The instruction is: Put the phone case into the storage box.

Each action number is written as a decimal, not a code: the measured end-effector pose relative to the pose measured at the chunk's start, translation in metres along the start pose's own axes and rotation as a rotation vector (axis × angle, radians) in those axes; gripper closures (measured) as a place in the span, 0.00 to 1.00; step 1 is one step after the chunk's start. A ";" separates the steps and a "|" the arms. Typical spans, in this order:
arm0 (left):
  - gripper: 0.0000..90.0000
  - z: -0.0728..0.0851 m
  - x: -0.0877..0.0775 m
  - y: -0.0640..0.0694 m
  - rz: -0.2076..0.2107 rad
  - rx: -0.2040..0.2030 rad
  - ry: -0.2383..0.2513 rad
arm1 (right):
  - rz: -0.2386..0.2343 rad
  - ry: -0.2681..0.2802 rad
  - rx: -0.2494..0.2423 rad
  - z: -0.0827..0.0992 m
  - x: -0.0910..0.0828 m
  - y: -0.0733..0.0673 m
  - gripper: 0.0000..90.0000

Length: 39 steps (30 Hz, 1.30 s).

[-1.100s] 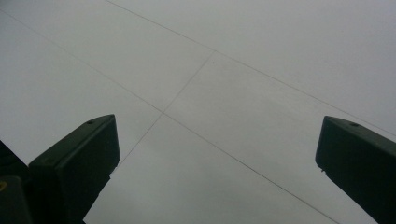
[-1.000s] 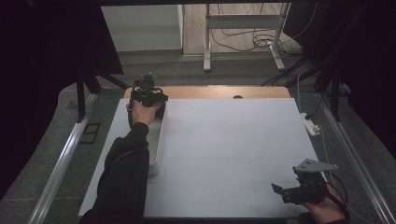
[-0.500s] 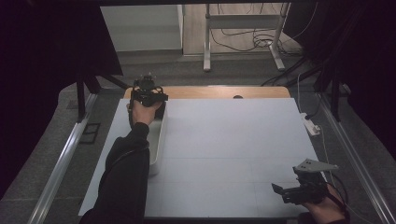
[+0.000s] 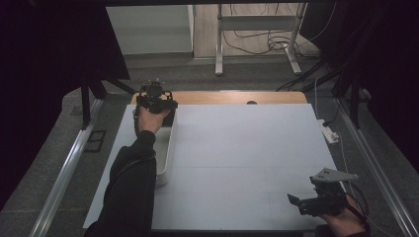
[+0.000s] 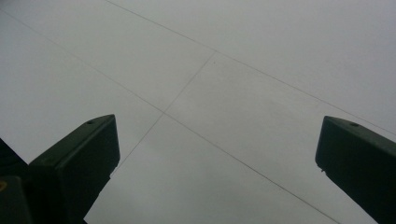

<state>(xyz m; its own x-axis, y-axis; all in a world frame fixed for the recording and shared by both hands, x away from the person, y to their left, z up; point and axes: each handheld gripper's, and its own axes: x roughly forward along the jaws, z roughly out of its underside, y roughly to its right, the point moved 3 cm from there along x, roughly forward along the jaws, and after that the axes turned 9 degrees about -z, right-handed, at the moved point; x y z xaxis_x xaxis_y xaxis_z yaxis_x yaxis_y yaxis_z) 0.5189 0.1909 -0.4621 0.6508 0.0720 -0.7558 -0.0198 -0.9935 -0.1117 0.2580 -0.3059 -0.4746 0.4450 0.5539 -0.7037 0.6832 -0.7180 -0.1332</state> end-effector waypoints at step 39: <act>0.00 0.012 -0.033 -0.014 0.154 0.033 0.075 | 0.000 -0.001 -0.003 0.000 0.000 0.000 0.00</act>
<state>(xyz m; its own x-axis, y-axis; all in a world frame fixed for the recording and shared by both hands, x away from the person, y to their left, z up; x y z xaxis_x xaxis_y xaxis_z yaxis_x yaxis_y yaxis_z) 0.4884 0.2039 -0.4432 0.6931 -0.0893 -0.7153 -0.1479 -0.9888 -0.0199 0.2580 -0.3055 -0.4743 0.4443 0.5536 -0.7043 0.6848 -0.7168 -0.1314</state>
